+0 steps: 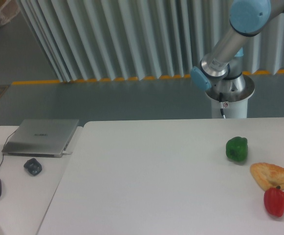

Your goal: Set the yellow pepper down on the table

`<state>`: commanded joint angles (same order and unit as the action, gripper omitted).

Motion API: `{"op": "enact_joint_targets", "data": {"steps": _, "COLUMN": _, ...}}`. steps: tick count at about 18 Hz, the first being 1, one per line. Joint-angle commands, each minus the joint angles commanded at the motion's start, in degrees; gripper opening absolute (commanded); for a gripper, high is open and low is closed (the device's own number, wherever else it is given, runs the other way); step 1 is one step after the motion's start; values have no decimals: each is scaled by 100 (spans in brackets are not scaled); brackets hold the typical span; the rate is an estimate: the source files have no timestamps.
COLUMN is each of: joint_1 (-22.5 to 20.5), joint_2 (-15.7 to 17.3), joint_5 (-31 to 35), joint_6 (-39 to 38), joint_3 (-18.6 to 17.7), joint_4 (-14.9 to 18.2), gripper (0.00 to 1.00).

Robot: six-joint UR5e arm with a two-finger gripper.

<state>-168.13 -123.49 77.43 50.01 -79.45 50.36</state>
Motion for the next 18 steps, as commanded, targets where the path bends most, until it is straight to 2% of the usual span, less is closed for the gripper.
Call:
{"op": "enact_joint_targets", "data": {"steps": 13, "joint_1": 26, "joint_2": -88, "joint_5": 106, "joint_6": -9, "joint_3": 26, "joint_4": -18, "gripper": 100}}
{"op": "enact_joint_targets", "data": {"steps": 14, "joint_1": 26, "joint_2": -79, "joint_5": 97, "joint_6": -9, "joint_3": 26, "joint_4": -18, "gripper": 93}}
{"op": "enact_joint_targets", "data": {"steps": 15, "joint_1": 61, "joint_2": -79, "joint_5": 97, "joint_6": 0, "joint_3": 35, "joint_4": -18, "gripper": 77}}
{"op": "enact_joint_targets", "data": {"steps": 16, "joint_1": 88, "joint_2": -62, "joint_5": 97, "joint_6": -9, "joint_3": 26, "joint_4": -9, "gripper": 52}}
{"op": "enact_joint_targets", "data": {"steps": 17, "joint_1": 88, "joint_2": -36, "joint_5": 97, "joint_6": -9, "joint_3": 18, "joint_4": -9, "gripper": 36}}
{"op": "enact_joint_targets", "data": {"steps": 18, "joint_1": 97, "joint_2": -27, "joint_5": 88, "joint_6": 35, "joint_3": -9, "joint_4": 0, "gripper": 27}}
